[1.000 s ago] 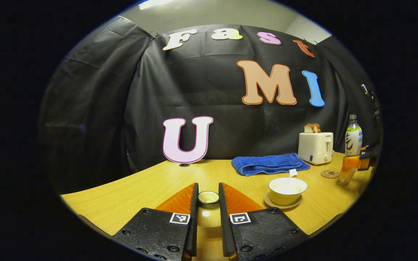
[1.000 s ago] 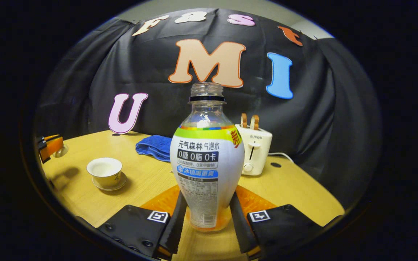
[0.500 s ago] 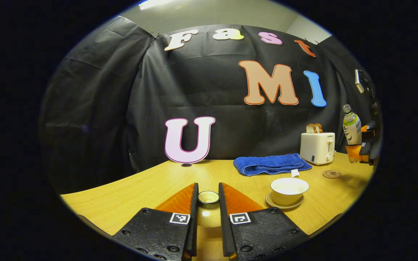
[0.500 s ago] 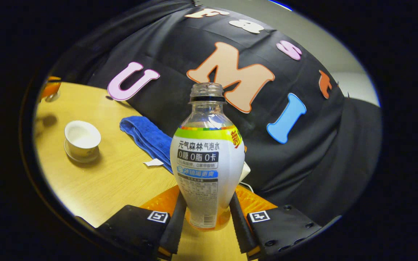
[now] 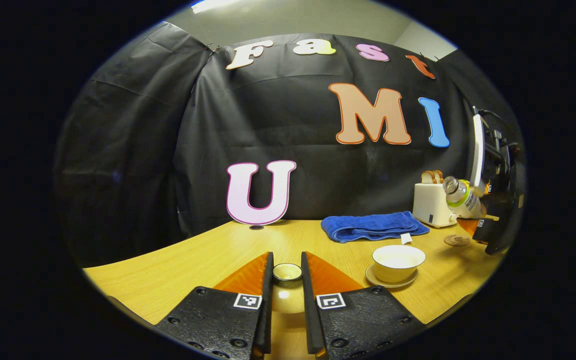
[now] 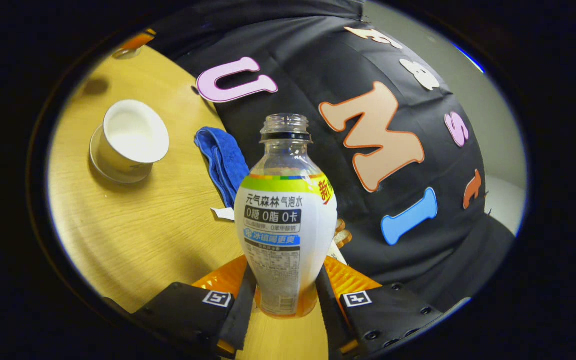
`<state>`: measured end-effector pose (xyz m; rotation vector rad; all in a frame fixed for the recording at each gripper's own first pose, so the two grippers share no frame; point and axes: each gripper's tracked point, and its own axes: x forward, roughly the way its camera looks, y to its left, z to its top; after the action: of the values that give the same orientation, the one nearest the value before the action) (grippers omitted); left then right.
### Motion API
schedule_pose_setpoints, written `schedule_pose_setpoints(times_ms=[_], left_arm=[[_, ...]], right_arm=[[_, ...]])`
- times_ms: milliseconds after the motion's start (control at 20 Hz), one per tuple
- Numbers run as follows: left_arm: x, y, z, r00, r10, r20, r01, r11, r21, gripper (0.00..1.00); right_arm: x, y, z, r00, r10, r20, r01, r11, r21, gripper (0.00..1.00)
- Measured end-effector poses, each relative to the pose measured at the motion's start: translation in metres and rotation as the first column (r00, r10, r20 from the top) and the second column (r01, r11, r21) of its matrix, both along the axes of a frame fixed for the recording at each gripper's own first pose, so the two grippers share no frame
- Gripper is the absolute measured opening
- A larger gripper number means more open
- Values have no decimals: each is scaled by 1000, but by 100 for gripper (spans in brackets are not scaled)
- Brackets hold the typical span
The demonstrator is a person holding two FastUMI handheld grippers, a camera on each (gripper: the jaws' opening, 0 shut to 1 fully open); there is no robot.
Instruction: Open the teacup lid with one hand, grasp the water bottle and pour water into the teacup with the other hand; after pouring, place the water bottle on the coaster and then close the teacup lid.
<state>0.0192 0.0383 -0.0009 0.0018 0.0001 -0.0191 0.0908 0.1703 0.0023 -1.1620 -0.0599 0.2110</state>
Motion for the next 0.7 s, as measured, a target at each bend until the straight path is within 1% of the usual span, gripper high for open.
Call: schedule_pose_setpoints(times_ms=[100,250,400,550,600,700], left_arm=[[0,0,0,1000,0,-1,0,1000,0,25],[0,0,-1,1000,0,-1,0,1000,0,25],[0,0,0,1000,0,0,0,1000,0,25],[0,0,0,1000,1,0,-1,1000,0,25],[-1,0,0,1000,1,-1,-1,1000,0,25],[0,0,0,1000,2,-1,-2,1000,-1,25]], right_arm=[[1,8,0,999,21,38,-18,997,-76,66],[3,19,-2,994,55,90,-36,980,-195,65],[3,25,-6,989,88,121,-50,957,-287,66],[2,33,-2,978,120,171,-49,926,-374,66],[0,35,-3,974,132,185,-49,916,-398,64],[-2,38,-3,967,153,203,-52,900,-432,65]])
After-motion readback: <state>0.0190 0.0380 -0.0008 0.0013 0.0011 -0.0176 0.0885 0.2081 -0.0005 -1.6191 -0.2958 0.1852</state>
